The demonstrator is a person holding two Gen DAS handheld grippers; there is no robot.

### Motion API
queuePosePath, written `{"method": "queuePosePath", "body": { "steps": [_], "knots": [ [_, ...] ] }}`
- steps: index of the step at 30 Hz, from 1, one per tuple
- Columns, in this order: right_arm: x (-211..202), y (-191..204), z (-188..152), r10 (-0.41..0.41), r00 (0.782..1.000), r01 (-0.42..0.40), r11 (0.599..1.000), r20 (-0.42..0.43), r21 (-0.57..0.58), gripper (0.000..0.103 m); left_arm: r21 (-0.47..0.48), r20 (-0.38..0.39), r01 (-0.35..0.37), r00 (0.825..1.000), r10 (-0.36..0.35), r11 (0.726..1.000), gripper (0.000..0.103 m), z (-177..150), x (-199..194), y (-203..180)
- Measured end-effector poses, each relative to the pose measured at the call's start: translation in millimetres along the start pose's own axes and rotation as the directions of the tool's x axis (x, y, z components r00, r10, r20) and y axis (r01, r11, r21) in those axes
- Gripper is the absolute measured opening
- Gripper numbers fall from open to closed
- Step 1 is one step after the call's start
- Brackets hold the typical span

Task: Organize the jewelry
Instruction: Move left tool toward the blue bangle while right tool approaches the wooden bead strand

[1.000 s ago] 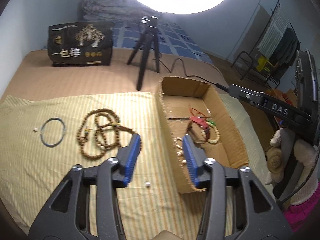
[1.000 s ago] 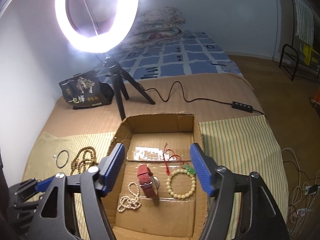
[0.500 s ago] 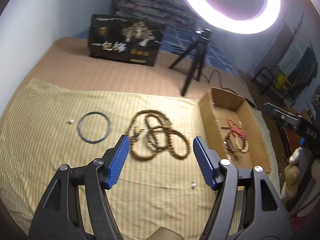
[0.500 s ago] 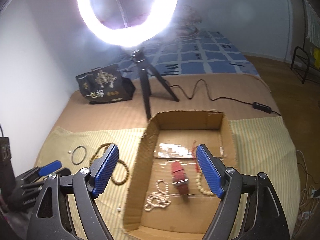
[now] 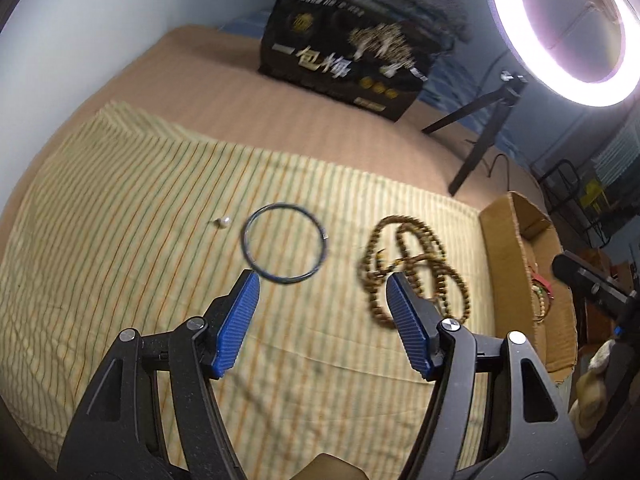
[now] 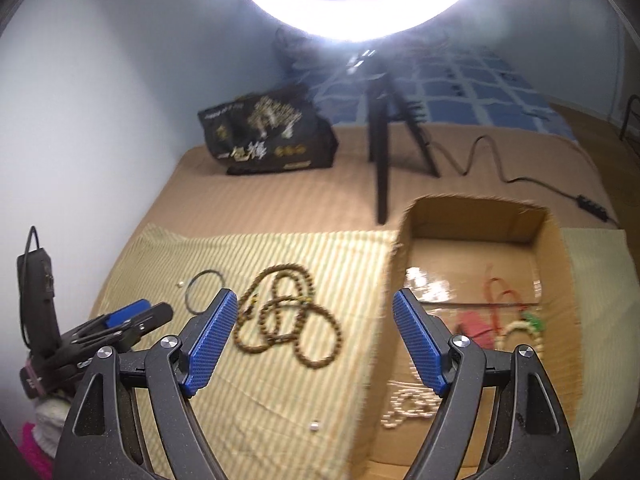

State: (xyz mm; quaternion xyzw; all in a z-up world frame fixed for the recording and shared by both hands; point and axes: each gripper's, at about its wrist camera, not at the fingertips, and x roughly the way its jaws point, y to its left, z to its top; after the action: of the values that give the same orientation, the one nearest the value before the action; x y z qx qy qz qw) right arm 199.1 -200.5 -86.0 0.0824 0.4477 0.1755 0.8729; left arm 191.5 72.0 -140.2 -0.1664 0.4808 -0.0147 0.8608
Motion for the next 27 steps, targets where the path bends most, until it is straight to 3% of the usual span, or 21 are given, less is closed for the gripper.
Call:
{"method": "queuePosePath", "body": {
  "steps": [4,7,18,24,27],
  "knots": [
    [34,13,-3,-0.026,0.993,0.025,1.0,-0.113,-0.008,0.08,0.0,0.0,-0.028,1.0,0.028,1.0,0.068,-2,10,13],
    [51,14,-8,-0.027,0.988,0.028,1.0,-0.152,0.001,0.08,0.015,-0.007,-0.05,0.999,0.05,0.999,0.068,-5,22,17],
    [71,21,-16,-0.067,0.993,0.062,0.997,-0.093,-0.052,0.08,0.07,-0.028,-0.087,0.996,0.089,0.994,0.068,-3,53,5],
    [82,26,-13,-0.081,0.989,0.071,0.994,-0.12,-0.081,0.08,0.077,-0.027,-0.103,0.994,0.105,0.992,0.068,0,60,4],
    [90,28,-12,-0.088,0.986,0.075,0.992,-0.141,-0.097,0.08,0.079,-0.026,-0.099,0.994,0.102,0.992,0.073,2,63,3]
  ]
}}
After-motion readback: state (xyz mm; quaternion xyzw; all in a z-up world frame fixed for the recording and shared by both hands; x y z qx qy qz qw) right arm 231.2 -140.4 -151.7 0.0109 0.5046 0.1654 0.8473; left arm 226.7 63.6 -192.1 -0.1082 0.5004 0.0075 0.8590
